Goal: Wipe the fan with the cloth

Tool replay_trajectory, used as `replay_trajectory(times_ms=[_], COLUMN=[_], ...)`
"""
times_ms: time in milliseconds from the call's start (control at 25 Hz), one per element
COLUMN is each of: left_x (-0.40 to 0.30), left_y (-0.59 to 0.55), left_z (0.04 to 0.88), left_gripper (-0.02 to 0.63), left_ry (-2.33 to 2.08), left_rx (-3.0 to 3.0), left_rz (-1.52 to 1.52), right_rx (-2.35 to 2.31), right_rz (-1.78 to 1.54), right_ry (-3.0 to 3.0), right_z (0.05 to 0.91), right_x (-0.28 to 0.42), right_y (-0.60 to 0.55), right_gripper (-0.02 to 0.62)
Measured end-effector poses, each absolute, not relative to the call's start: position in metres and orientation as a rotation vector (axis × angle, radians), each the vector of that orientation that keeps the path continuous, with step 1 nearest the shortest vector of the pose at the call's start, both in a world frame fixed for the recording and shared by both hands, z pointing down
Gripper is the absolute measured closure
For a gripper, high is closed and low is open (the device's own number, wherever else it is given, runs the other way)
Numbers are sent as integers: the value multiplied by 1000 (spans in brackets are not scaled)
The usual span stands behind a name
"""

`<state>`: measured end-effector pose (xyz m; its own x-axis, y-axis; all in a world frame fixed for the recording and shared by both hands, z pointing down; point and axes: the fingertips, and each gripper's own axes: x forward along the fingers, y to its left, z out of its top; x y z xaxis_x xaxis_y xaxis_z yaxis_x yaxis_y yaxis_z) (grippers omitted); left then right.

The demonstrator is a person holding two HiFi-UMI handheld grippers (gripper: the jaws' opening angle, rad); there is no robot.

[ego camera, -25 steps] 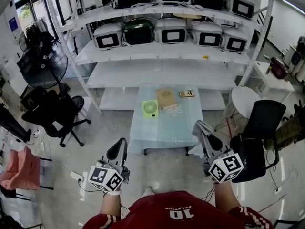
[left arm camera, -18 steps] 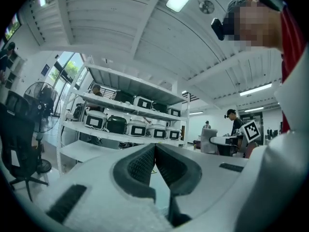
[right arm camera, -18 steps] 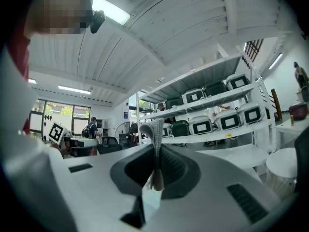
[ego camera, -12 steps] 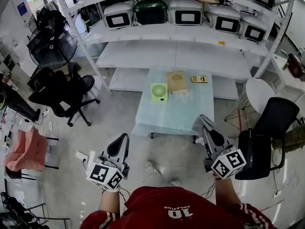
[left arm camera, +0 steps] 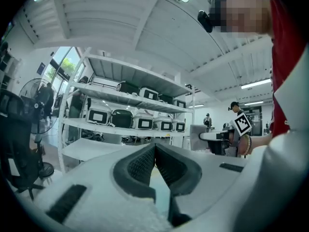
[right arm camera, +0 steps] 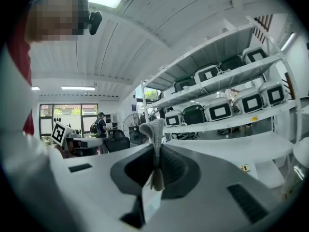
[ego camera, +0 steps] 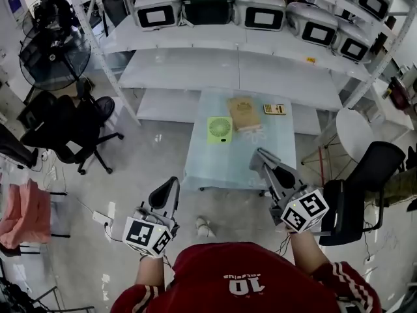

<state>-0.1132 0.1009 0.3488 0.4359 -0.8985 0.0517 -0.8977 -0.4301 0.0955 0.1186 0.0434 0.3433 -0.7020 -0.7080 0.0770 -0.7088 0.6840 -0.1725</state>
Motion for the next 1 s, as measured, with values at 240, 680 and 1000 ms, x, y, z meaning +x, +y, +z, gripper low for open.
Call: replay_trajectory(times_ms=[240,680,1000], left_x=[-137,-146,-127], left_y=[50,-4,-52], left_z=[349,379,381], left_gripper=[604,604,604], left_ry=[-1417,-1288,-1362], left_rx=[2683,2597,2545], left_rz=[-93,-208,-241], right_rx=[1239,1179,1069], right_rz=[361,584,694], right_ry=[-2853,-2790,-2788], right_z=[350,405,443], right_x=[69,33,22], right_y=[-5,-58,-122], right_gripper=[575,575,575])
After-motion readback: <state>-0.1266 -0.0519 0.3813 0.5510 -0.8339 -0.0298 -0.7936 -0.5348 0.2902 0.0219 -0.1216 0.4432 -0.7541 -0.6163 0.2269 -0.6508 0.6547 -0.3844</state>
